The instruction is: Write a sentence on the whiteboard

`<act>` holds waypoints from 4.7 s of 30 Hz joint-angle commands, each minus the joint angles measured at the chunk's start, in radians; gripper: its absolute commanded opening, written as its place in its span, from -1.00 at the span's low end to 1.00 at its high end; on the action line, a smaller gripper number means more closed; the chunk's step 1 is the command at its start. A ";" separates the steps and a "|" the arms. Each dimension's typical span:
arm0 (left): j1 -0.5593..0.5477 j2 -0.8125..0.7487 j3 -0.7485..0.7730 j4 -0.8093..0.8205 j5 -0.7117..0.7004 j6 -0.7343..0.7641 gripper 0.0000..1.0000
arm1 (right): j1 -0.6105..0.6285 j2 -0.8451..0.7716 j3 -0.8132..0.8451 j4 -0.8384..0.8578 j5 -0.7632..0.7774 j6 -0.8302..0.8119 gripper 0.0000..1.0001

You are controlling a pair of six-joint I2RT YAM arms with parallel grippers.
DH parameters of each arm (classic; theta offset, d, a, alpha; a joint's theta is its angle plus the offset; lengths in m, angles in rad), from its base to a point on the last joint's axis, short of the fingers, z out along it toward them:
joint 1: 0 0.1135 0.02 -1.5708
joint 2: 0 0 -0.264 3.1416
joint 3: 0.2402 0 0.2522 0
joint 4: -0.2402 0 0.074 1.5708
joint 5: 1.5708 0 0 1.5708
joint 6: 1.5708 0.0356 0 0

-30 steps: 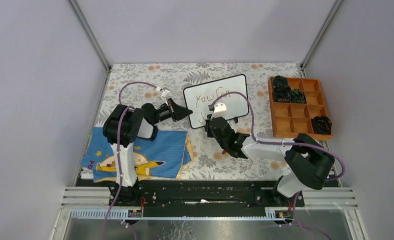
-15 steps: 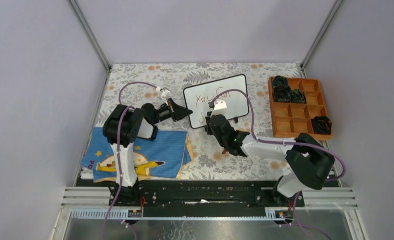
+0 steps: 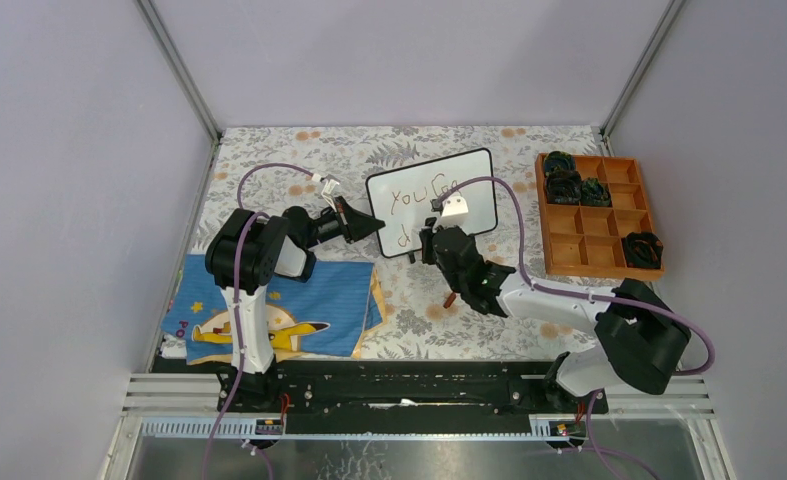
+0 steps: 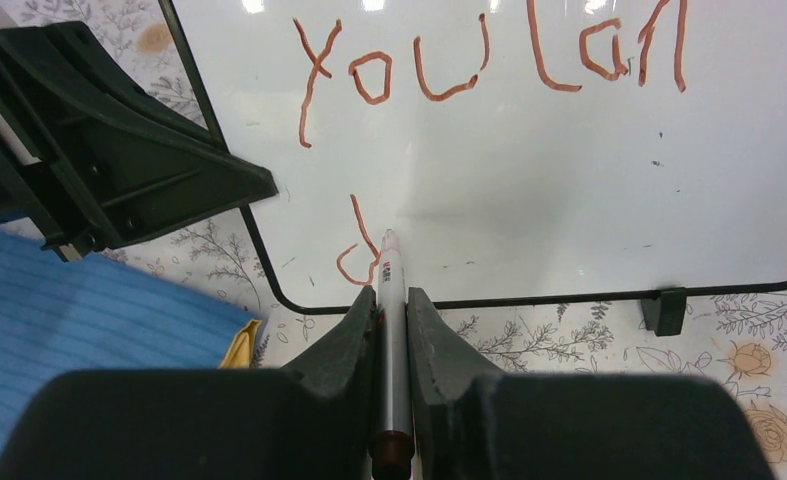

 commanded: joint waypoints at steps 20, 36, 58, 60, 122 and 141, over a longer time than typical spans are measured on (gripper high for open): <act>-0.017 -0.018 -0.013 -0.031 0.003 0.025 -1.00 | -0.015 0.024 0.030 0.070 -0.016 0.012 -1.00; -0.018 -0.021 -0.013 -0.035 0.002 0.027 -1.00 | -0.015 0.067 0.044 0.044 -0.025 0.022 -1.00; -0.018 -0.026 -0.015 -0.040 0.003 0.032 -1.00 | -0.017 0.035 -0.012 -0.001 0.012 0.030 -1.00; -0.020 -0.025 -0.015 -0.041 0.003 0.032 -1.00 | -0.020 0.033 -0.011 -0.008 0.022 0.031 -1.00; -0.029 -0.031 -0.012 -0.067 0.003 0.050 -1.00 | -0.051 -0.138 0.021 -0.073 0.001 -0.012 -1.00; -0.028 -0.025 -0.015 -0.067 0.002 0.060 -1.00 | -0.232 -0.368 -0.154 -0.074 -0.032 0.073 -1.00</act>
